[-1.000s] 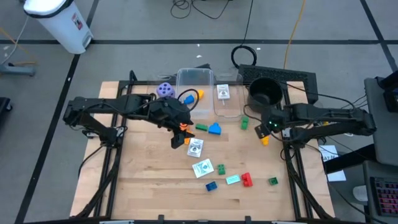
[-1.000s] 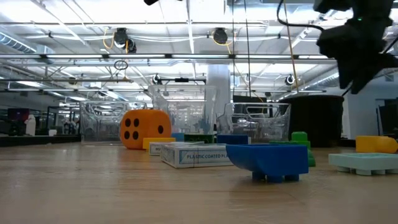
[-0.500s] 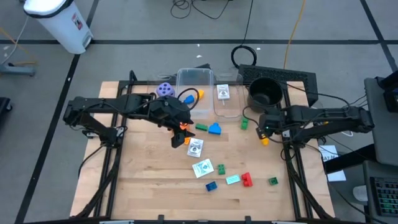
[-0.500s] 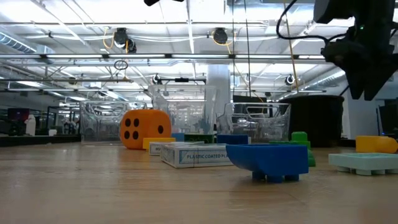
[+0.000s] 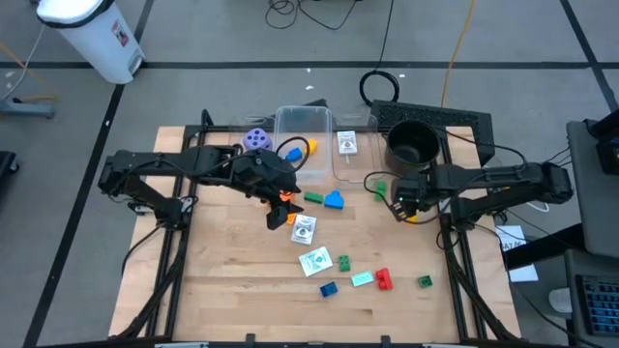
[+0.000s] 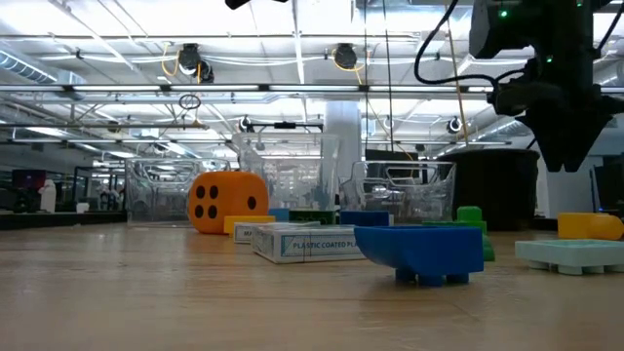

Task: Pick & Place Toys
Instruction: Put the yellow one stud game piece into the middle transparent bin

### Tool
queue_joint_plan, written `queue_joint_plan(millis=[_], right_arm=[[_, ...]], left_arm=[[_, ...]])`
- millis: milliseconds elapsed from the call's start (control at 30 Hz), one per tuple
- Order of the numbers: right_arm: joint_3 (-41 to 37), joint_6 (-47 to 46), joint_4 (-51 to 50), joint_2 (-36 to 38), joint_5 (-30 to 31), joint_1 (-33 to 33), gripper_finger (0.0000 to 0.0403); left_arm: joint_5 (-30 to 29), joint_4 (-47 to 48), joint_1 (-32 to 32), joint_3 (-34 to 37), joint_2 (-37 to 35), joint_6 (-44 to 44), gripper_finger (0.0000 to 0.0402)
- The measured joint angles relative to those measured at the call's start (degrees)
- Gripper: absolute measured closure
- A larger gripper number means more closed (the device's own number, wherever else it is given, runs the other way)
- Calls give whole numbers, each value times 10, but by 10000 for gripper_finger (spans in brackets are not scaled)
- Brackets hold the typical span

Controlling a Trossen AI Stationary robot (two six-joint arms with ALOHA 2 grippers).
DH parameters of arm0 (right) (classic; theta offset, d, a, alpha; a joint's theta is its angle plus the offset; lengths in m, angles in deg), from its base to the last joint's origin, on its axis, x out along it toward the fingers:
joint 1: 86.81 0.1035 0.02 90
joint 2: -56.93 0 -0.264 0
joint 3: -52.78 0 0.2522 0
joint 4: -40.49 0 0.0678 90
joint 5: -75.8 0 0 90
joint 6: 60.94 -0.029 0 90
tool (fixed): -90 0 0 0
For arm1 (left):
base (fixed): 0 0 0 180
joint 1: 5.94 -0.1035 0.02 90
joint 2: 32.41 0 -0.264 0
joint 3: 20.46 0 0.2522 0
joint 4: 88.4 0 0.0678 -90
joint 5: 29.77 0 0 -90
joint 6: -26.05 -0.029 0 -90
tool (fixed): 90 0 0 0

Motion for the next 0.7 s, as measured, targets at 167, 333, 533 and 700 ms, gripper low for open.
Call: queue_joint_plan(millis=[167, 333, 533, 700], right_arm=[[0, 31, 3, -11, 1, -15, 232], [0, 55, 2, -12, 1, -27, 226], [-2, 71, 1, -12, 1, -39, 192], [-30, 60, 2, -12, -16, -47, 154]], left_arm=[[0, 0, 1, 0, 0, 9, 133], [0, 0, 5, 0, 0, 11, 133], [0, 0, 12, 0, 0, 12, 133], [0, 0, 12, 0, 0, 12, 133]])
